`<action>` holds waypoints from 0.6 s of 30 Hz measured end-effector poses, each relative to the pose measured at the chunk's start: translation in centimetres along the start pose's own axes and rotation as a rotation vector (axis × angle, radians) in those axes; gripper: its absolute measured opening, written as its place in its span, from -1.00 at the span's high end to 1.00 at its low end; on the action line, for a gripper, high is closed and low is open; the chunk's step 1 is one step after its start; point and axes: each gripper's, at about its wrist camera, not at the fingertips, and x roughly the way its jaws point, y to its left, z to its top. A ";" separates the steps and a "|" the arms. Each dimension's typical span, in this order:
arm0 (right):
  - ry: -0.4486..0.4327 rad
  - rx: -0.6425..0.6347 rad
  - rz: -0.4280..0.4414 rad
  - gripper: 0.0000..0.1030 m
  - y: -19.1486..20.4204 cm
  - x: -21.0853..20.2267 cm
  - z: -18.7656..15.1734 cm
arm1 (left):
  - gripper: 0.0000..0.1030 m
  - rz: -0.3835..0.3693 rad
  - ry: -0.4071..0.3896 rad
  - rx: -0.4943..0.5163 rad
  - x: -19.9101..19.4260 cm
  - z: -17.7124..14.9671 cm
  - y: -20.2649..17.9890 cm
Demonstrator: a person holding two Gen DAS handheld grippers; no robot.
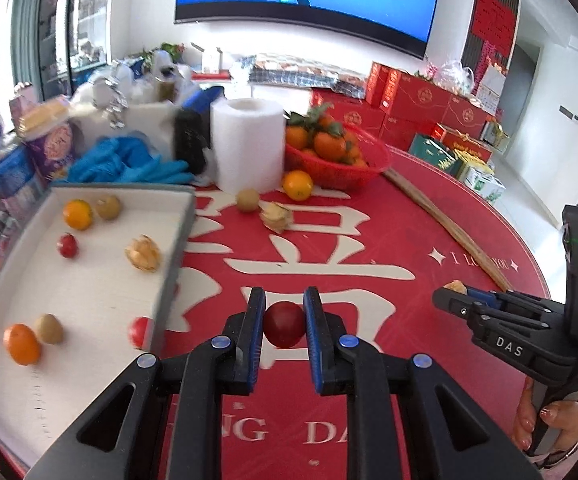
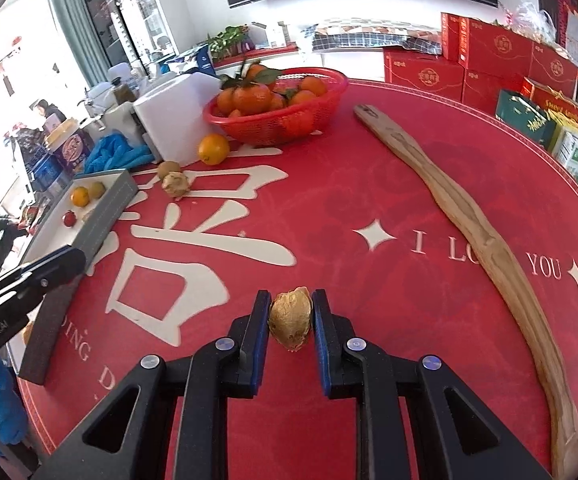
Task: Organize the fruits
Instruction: 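Carry the tomato and husked fruit with both grippers over the white tray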
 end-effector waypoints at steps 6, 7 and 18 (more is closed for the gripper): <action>-0.002 -0.051 0.049 0.58 3.4 -0.1 1.1 | 0.59 0.062 -0.052 -0.038 -2.0 0.1 3.3; -0.001 -0.059 0.055 0.58 3.9 0.0 1.2 | 0.59 0.075 -0.058 -0.040 -2.3 0.0 3.8; 0.014 -0.233 0.147 0.58 13.9 1.5 2.8 | 0.59 0.184 -0.056 -0.159 -3.3 -1.7 11.2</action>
